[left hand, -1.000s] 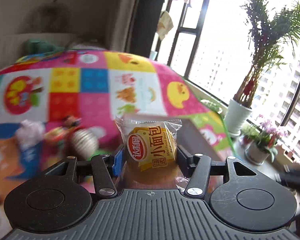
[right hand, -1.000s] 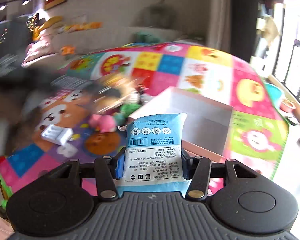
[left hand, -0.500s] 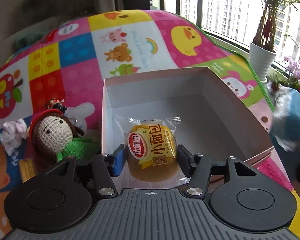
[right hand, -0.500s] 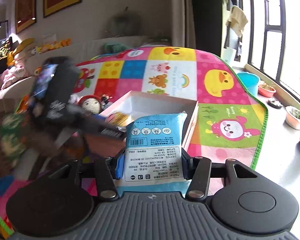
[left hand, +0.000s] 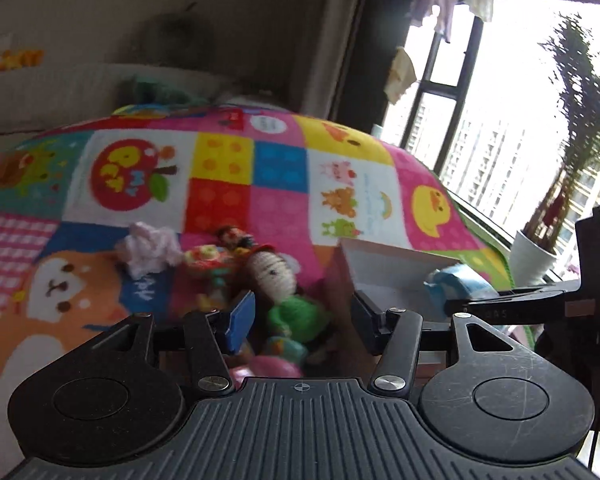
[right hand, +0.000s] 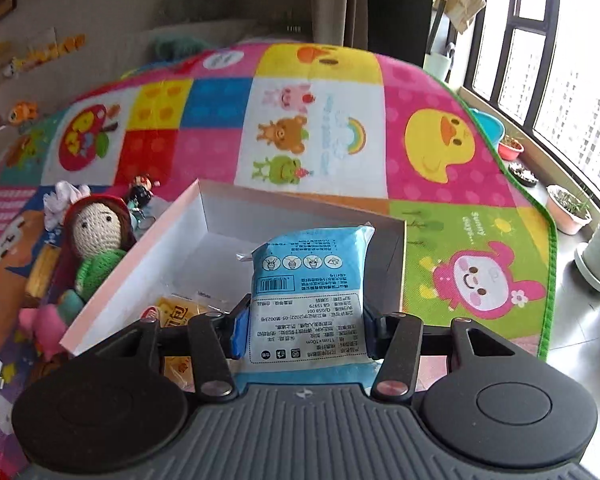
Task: Organize objects
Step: 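Carry the yellow bread bun into the box with left tool while right carries blue packet, then grasp the clear biscuit tube with the left tool while the right tool grasps the pink card package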
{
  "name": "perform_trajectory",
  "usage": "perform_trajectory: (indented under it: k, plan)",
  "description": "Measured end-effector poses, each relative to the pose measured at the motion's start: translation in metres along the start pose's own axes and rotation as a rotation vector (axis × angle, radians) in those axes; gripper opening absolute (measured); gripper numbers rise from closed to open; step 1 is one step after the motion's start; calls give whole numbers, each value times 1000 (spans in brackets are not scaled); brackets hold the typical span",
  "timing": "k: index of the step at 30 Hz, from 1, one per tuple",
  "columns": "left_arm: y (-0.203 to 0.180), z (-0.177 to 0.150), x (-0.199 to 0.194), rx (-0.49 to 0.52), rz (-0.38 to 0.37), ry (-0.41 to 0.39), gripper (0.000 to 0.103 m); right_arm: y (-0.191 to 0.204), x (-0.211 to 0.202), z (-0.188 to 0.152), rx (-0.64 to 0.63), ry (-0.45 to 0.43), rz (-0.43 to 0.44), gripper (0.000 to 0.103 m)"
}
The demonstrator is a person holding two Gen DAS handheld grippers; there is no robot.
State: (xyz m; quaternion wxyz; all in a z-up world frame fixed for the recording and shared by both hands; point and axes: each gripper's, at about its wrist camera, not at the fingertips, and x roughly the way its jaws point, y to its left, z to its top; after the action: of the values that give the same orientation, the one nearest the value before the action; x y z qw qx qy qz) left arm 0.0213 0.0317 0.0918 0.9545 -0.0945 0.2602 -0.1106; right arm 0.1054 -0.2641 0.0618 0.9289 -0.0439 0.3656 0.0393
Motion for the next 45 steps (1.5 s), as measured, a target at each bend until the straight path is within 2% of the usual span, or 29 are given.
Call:
perform_trajectory:
  k: [2,5,6,10,12,14,18,23,27,31,36,41,45]
  plan:
    - [29,-3,-3,-57,59,7,56,10,17,1,-7,39,-10,52]
    - [64,-8,-5,-149,98,40,56,18,25,-2,60,100,107,56]
    - [70,-10,-6,-163,94,47,56,19,25,-3,81,104,130,61]
    - [63,-18,6,-161,20,103,57,16,18,-7,82,88,144,62]
    - [59,-17,19,-189,1,113,56,12,4,-10,79,54,135,62]
    - [62,-14,31,-219,7,101,56,11,-19,-16,42,-19,112,63]
    - [69,-7,76,-288,38,169,56,11,-69,-37,-20,-149,118,74]
    - [67,-12,117,-304,81,257,56,16,-100,-71,-64,-177,174,78]
    - [58,-12,118,-241,100,259,52,31,-104,-99,-98,-159,202,79]
    - [67,-14,99,-242,17,261,51,57,-101,-119,-159,-142,226,79]
    - [81,-12,37,-212,-50,200,49,91,-91,-126,-205,-92,320,79]
    - [104,-15,-35,-190,-25,174,46,143,-84,-131,-307,-67,421,79]
    - [135,-17,-80,-276,-36,132,45,194,-76,-127,-424,-84,493,79]
